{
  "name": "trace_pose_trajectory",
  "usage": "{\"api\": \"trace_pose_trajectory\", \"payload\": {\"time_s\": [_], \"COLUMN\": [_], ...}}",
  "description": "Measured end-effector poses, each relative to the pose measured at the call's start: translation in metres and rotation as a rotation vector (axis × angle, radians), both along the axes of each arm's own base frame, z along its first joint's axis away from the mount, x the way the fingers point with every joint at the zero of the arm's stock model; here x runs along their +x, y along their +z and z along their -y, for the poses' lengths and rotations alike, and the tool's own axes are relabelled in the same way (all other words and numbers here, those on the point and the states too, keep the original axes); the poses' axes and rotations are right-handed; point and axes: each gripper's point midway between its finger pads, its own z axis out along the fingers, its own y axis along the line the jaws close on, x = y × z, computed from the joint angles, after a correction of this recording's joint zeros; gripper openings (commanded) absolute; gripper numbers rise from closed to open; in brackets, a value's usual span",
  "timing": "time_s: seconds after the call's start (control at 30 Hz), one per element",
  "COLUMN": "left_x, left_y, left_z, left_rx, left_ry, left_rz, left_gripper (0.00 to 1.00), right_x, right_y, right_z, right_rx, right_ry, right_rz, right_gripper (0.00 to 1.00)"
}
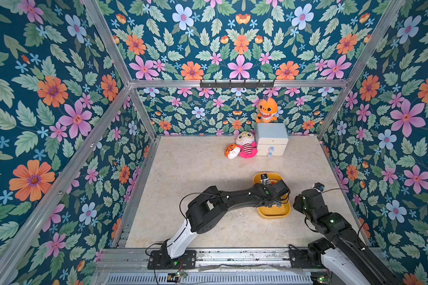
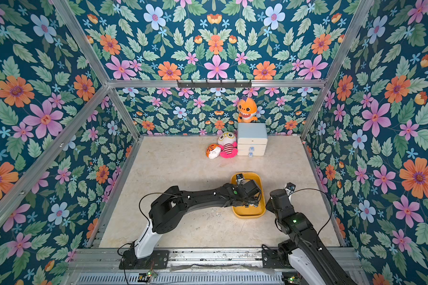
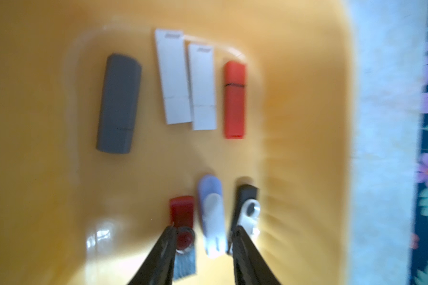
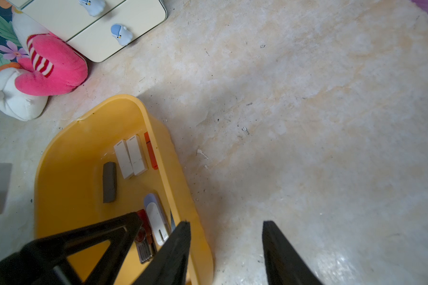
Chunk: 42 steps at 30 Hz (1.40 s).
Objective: Put the usb flash drive into the storage box
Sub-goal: Place the USB flash in the storage box, then pick up the USB flash from the center of the board.
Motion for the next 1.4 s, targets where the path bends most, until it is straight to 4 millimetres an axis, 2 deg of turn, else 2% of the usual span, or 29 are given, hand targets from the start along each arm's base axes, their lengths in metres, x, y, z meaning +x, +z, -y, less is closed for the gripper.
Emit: {"api": "trace_pose_trajectory", "payload": {"time_s": [0.1,0.17,0.27,0.33,0.43,0.53,0.63,0.7,0.8,0.87,1.03,1.13,1.27,1.4], "left_x": [0.001,0.001,0.001,0.003,0.013,0.026,0.036,0.038,0.036,0.033,0.02,0.015,0.012,0.012], "left_y": [0.023,0.039,0.065,0.081,0.102,0.115,0.121,0.125,0.131,0.134,0.123,0.111,0.109,0.108], "left_z": [0.004,-0.001,-0.024,-0.047,-0.107,-0.185,-0.267,-0.32,-0.379,-0.405,-0.439,-0.45,-0.453,-0.457], "left_rx": [-0.034,-0.037,-0.024,-0.012,0.018,0.043,0.075,0.106,0.151,0.184,0.244,0.276,0.278,0.269], "left_ry": [-0.015,-0.022,-0.016,-0.005,0.048,0.139,0.257,0.336,0.419,0.457,0.473,0.476,0.453,0.464], "left_rz": [0.025,0.046,0.089,0.116,0.154,0.175,0.187,0.195,0.201,0.204,0.18,0.154,0.158,0.162], "left_gripper": [0.45,0.46,0.46,0.46,0.47,0.47,0.48,0.48,0.48,0.49,0.49,0.5,0.5,0.5], "right_x": [0.001,0.002,0.005,0.008,0.016,0.026,0.025,0.022,0.017,0.006,-0.032,-0.044,-0.048,-0.051], "right_y": [0.001,0.003,0.011,0.019,0.037,0.051,0.063,0.074,0.072,0.062,0.038,0.018,-0.016,-0.039], "right_z": [-0.002,-0.004,-0.008,-0.013,-0.023,-0.046,-0.095,-0.143,-0.198,-0.238,-0.338,-0.382,-0.407,-0.421], "right_rx": [0.007,0.011,0.017,0.029,0.045,0.072,0.072,0.067,0.086,0.1,0.13,0.088,-0.011,-0.112], "right_ry": [0.011,0.021,0.038,0.055,0.093,0.163,0.308,0.427,0.509,0.567,0.785,0.93,1.101,1.283], "right_rz": [0.003,0.005,0.012,0.017,0.019,-0.006,-0.037,-0.047,-0.083,-0.12,-0.185,-0.189,-0.197,-0.151], "right_gripper": [0.53,0.53,0.53,0.52,0.52,0.51,0.53,0.53,0.53,0.53,0.55,0.58,0.66,0.74]}}
